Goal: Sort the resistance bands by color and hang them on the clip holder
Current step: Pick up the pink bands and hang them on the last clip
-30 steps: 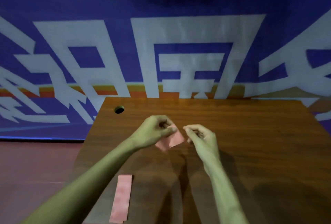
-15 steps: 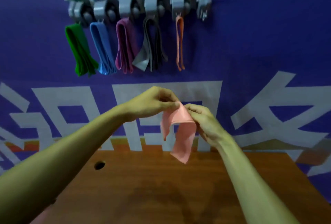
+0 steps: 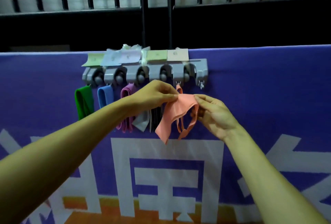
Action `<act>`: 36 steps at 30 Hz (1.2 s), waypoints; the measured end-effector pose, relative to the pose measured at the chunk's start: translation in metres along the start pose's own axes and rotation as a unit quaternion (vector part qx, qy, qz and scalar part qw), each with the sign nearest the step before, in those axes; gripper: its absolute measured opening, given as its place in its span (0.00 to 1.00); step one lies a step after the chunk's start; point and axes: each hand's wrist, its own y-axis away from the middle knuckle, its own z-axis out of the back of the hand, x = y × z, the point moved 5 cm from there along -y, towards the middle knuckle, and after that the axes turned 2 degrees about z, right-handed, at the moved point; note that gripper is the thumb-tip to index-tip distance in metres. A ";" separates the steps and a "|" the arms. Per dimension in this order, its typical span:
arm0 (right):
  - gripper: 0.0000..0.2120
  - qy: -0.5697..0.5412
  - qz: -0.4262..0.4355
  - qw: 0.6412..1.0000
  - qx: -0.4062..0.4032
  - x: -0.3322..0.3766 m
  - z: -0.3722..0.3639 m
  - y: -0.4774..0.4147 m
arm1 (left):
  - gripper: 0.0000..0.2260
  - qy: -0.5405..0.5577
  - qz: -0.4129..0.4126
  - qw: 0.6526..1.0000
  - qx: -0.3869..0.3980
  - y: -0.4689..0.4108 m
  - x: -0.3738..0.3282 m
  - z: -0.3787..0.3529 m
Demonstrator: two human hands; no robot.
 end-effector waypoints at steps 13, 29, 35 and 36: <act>0.01 0.143 0.079 0.965 -0.207 0.016 0.000 -0.070 | 0.06 -0.144 0.026 0.977 -0.152 -0.059 0.001 0.029; 0.05 0.533 0.141 0.814 -0.185 0.008 0.003 -0.072 | 0.06 -0.304 0.030 0.944 -0.121 -0.070 0.015 0.012; 0.09 0.568 0.140 0.800 -0.132 -0.001 -0.006 -0.066 | 0.07 -0.334 0.013 0.937 -0.099 -0.066 0.011 0.010; 0.10 0.563 0.138 0.805 -0.125 -0.003 -0.005 -0.064 | 0.08 -0.325 0.007 0.941 -0.096 -0.064 0.011 0.012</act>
